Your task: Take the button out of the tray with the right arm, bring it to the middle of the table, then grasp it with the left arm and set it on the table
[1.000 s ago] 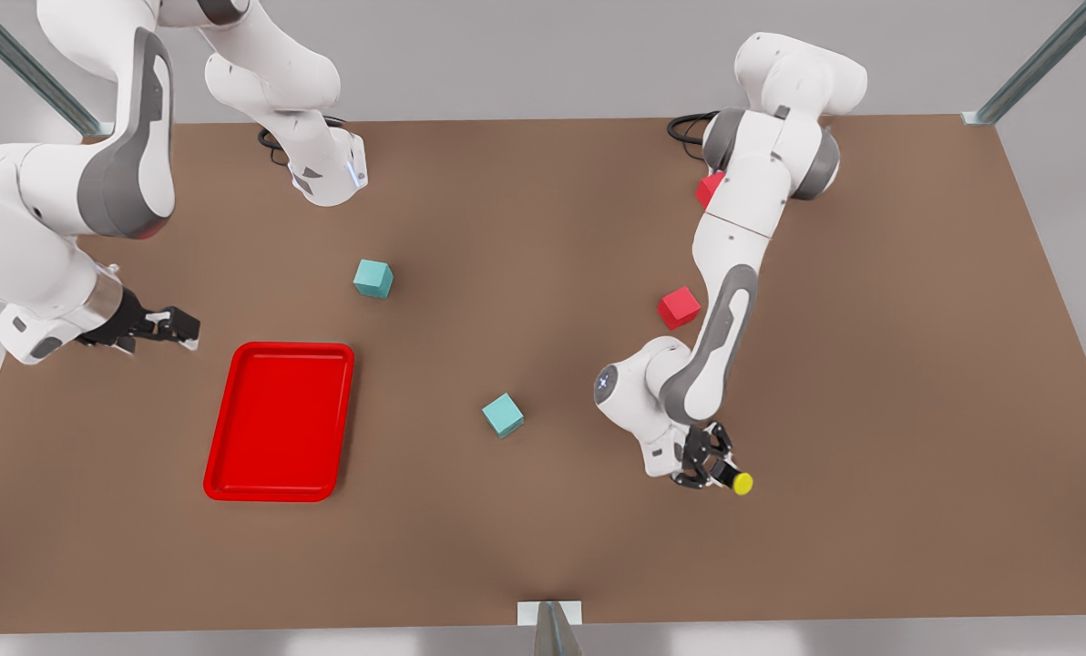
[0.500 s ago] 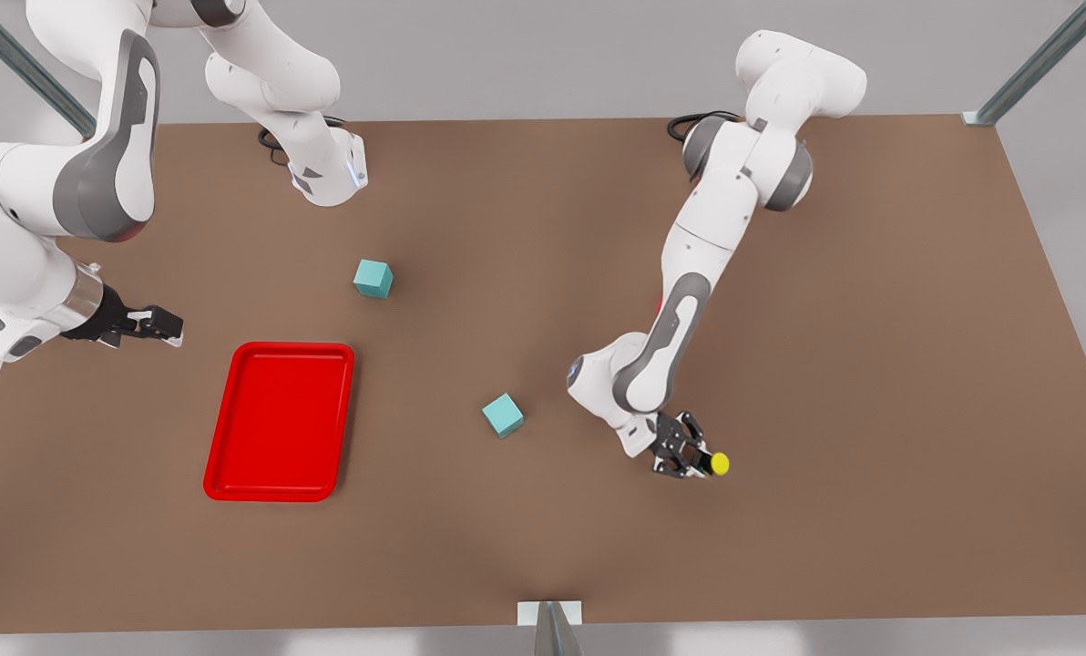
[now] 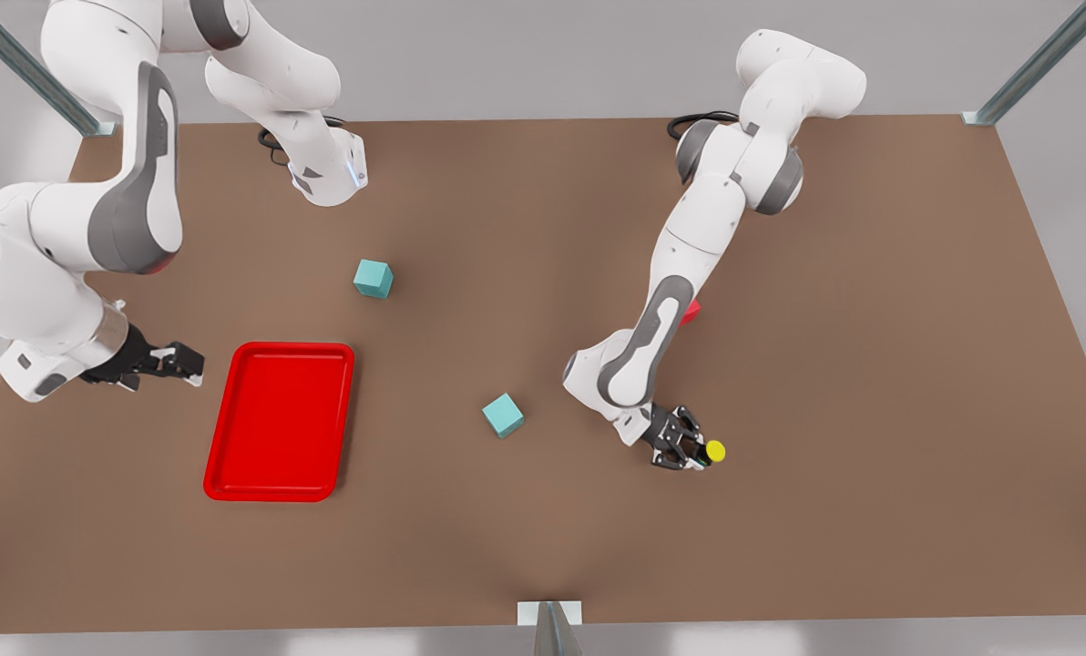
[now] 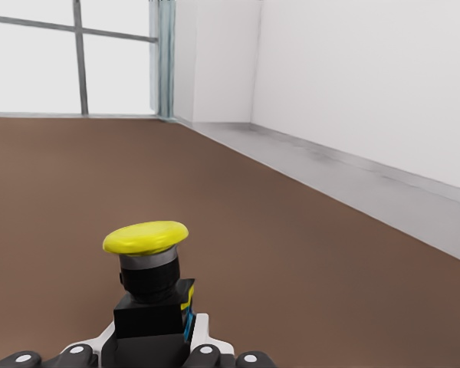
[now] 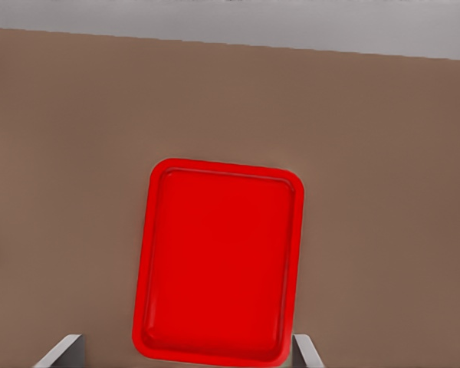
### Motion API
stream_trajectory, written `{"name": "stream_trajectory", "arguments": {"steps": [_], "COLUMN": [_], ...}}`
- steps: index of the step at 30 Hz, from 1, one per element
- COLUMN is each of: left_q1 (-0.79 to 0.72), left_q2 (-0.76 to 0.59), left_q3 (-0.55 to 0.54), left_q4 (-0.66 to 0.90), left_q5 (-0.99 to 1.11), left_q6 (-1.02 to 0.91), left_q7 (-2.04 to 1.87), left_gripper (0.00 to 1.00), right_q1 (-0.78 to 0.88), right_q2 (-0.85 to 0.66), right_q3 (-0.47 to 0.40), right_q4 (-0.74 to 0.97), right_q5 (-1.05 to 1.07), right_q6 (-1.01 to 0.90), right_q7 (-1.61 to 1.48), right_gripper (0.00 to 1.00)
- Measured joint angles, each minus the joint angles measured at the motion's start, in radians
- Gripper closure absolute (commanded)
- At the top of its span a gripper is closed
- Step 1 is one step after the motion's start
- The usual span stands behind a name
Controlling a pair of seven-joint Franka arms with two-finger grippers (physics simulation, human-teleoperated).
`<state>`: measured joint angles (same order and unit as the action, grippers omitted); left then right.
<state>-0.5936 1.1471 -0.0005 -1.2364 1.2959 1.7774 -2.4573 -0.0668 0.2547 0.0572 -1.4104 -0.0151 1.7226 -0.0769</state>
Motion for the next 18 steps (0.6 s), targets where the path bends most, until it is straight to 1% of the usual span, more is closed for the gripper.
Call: {"name": "stream_trajectory", "arguments": {"steps": [1, 3, 8, 11, 15, 18], "left_q1": [-0.002, -0.004, -0.005, -0.006, -0.005, -0.005], "left_q2": [0.000, 0.000, 0.002, -0.031, -0.190, -0.284], "left_q3": [0.000, 0.000, 0.000, -0.002, -0.020, -0.042], "left_q4": [0.000, -0.001, -0.002, -0.023, -0.153, -0.188], "left_q5": [0.002, 0.012, 0.034, 0.034, 0.026, -0.021], "left_q6": [-0.003, -0.008, -0.022, -0.035, -0.053, -0.067], "left_q7": [-0.006, -0.019, -0.044, -0.049, -0.046, -0.029], "left_gripper": [0.49, 0.00, 0.00, 0.00, 0.00, 0.00], "right_q1": [-0.001, -0.001, 0.001, 0.001, 0.004, 0.004], "right_q2": [0.003, 0.006, 0.007, 0.009, 0.015, 0.016], "right_q3": [0.000, 0.000, 0.001, 0.001, 0.001, 0.001], "right_q4": [-0.001, -0.001, -0.002, -0.003, -0.002, -0.001], "right_q5": [0.001, 0.002, 0.003, 0.003, 0.004, 0.005], "right_q6": [0.004, 0.009, 0.015, 0.017, 0.018, 0.019], "right_q7": [0.000, 0.000, 0.000, 0.000, 0.000, 0.000], "right_gripper": [0.00, 0.00, 0.00, 0.00, 0.00, 0.00]}}
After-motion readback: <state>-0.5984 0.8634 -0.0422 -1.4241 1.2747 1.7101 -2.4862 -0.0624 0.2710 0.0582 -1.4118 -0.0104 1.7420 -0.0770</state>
